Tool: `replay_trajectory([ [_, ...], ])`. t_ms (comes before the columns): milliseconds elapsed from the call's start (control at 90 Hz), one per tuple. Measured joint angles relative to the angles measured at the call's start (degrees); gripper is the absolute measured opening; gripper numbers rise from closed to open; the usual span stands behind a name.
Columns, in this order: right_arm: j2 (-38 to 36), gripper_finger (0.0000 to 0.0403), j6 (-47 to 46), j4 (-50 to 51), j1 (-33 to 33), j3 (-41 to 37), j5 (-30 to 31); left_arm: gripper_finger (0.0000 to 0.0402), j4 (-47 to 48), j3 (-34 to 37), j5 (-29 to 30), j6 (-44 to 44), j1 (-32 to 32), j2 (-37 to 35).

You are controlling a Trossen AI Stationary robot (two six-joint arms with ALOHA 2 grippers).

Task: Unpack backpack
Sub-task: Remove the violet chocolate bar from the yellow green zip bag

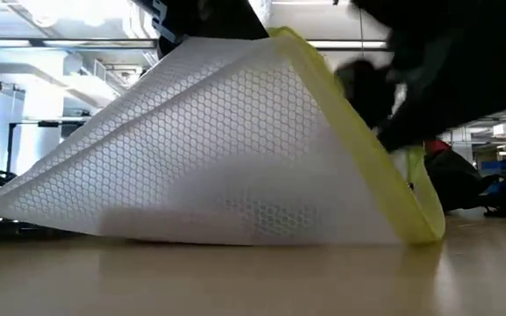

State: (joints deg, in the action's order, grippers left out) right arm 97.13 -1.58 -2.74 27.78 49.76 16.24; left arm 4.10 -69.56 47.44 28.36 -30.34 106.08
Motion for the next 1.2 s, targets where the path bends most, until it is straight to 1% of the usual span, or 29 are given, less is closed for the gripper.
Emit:
replay_trajectory([
  [78, 4.2, 0.0273, 0.0, 0.2, -2.7, 1.1, 0.0, 0.0000, 0.0, 0.0, 0.0, 0.0, 0.3, 0.0],
  [156, 6.7, 0.0255, -0.6, -0.2, -5.4, 2.2, 0.2, 0.0000, 0.0, 0.0, -0.2, 0.0, 0.3, 0.0],
  [389, 8.9, 0.0208, -1.9, -0.4, -10.9, 3.8, -0.4, 0.0000, 0.3, 0.0, -1.6, -0.4, 0.3, 0.1],
  [522, 10.7, 0.0176, -1.7, -1.1, -12.9, 4.1, -1.6, 0.0000, 1.1, 0.0, -1.6, -0.5, 0.4, 0.1],
  [622, 11.8, 0.0132, -2.0, -1.7, -13.5, 4.1, -1.1, 0.0000, 2.5, 0.0, -1.8, -0.3, 0.3, 0.1],
  [722, 11.9, 0.0062, -2.5, -1.5, -13.4, 4.2, -0.1, 0.0000, 5.6, 0.0, -3.3, 1.9, 0.1, 0.1],
  [756, 11.5, 0.0034, -2.5, -1.4, -13.4, 4.2, 0.1, 0.0000, 6.8, 0.0, -4.0, 2.7, 0.0, 0.1],
  [811, 10.4, 0.0015, -2.5, -0.7, -12.7, 4.1, 0.3, 0.0000, 8.5, 0.0, -5.2, 3.3, -0.4, 0.1],
  [933, 6.5, 0.0017, -3.3, 4.2, -10.1, 3.9, 0.7, 0.0000, 11.3, 0.0, -5.4, 3.5, -1.7, 0.1],
  [1011, 2.7, 0.0007, -3.6, 8.3, -7.9, 4.7, 1.6, 0.0000, 13.5, -0.1, -5.3, 3.7, -2.6, 0.0],
  [1200, -6.4, 0.0003, -6.9, 20.8, -1.2, 5.2, 2.1, 0.0000, 17.2, -0.1, -4.8, 5.2, -3.9, 0.1],
])
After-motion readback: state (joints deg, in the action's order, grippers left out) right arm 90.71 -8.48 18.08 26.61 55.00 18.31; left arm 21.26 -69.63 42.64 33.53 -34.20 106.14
